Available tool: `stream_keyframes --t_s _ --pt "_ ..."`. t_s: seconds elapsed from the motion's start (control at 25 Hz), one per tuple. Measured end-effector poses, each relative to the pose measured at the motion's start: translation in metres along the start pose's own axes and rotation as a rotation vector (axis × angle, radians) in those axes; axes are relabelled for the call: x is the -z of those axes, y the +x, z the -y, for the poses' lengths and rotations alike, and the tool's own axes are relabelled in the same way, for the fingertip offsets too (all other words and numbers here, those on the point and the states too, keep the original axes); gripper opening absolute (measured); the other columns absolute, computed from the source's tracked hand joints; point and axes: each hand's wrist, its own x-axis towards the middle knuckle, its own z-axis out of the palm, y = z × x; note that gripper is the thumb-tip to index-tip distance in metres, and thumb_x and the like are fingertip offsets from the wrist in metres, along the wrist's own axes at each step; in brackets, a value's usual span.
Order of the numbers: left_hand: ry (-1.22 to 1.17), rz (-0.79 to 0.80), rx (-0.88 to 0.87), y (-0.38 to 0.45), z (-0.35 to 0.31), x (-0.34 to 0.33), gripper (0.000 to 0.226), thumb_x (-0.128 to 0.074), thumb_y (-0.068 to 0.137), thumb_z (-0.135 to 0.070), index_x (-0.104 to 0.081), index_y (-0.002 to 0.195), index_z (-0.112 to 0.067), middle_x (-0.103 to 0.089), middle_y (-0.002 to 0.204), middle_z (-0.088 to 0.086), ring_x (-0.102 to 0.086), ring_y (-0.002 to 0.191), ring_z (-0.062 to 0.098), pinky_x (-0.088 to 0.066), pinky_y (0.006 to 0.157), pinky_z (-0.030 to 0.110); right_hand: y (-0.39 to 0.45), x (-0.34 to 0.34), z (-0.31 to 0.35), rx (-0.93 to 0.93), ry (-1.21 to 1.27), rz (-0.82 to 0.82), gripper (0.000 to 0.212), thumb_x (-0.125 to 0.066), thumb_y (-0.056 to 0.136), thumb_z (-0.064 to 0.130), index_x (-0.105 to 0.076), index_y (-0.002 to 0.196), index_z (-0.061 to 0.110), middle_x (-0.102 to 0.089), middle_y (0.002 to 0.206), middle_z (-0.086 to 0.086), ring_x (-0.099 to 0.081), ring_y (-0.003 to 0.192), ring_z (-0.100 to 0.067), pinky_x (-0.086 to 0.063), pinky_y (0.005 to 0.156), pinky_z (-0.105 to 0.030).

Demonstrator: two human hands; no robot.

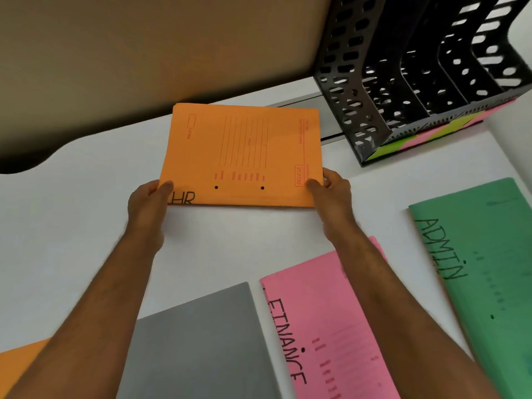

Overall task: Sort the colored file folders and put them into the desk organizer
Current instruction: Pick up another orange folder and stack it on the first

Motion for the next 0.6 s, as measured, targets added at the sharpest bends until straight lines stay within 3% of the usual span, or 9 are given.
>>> stream_keyframes --t_s 0.08,0.2,0.32,0.36,0.48,0.6 --pt "-0.196 0.022 0.073 0.000 -0.005 0.006 0.020 -0.058 0.101 -0.019 -0.062 0.121 -0.017 -0.066 0.117 0.002 -0.061 0.109 0.020 -0.051 0.090 0.033 -0.004 0.007 0.010 -0.094 0.246 0.062 0.031 -0.057 0.095 0.007 -0.069 0.123 0.016 -0.074 0.112 -0.002 -0.070 0.104 -0.020 -0.058 0.084 -0.028" --pt "-0.562 0.073 0.082 -0.013 -0.006 0.014 0.047 -0.054 0.099 -0.004 -0.048 0.145 -0.012 -0.066 0.117 0.011 -0.068 0.099 0.027 -0.062 0.070 0.036 -0.021 0.018 0.019 -0.197 0.471 0.184 0.033 -0.054 0.100 0.004 -0.063 0.130 0.013 -0.073 0.121 -0.007 -0.069 0.111 -0.024 -0.059 0.091 -0.037" --pt "-0.918 0.017 0.113 -0.035 -0.005 0.012 0.078 -0.057 0.096 0.005 -0.018 0.158 -0.021 -0.064 0.120 0.015 -0.070 0.104 0.032 -0.062 0.083 0.049 -0.063 0.019 0.018 -0.221 0.582 0.266 0.035 -0.054 0.101 0.002 -0.059 0.133 0.014 -0.073 0.122 -0.007 -0.070 0.111 -0.025 -0.060 0.081 -0.035" --pt "-0.988 0.046 0.125 -0.046 -0.005 0.009 0.076 -0.057 0.097 0.004 -0.018 0.158 -0.018 -0.065 0.123 0.018 -0.070 0.110 0.035 -0.061 0.084 0.054 -0.082 0.017 0.016 -0.223 0.609 0.287 0.036 -0.054 0.100 0.000 -0.057 0.133 0.014 -0.073 0.123 -0.008 -0.071 0.111 -0.026 -0.060 0.080 -0.036" --pt "-0.919 0.173 0.083 -0.097 0.005 0.006 0.049 -0.053 0.102 -0.004 -0.044 0.149 -0.014 -0.065 0.134 0.015 -0.066 0.120 0.035 -0.058 0.092 0.056 -0.150 0.004 0.006 -0.249 0.661 0.380 0.037 -0.055 0.095 -0.008 -0.056 0.127 0.011 -0.072 0.124 -0.013 -0.072 0.107 -0.028 -0.062 0.081 -0.040" --pt "-0.889 0.175 0.012 -0.149 0.029 0.024 0.034 -0.056 0.102 -0.006 -0.057 0.134 -0.018 -0.070 0.128 0.011 -0.070 0.111 0.030 -0.057 0.095 0.055 -0.215 -0.003 -0.015 -0.274 0.641 0.503 0.043 -0.057 0.091 -0.011 -0.058 0.128 0.012 -0.069 0.129 -0.014 -0.069 0.112 -0.029 -0.059 0.094 -0.045"
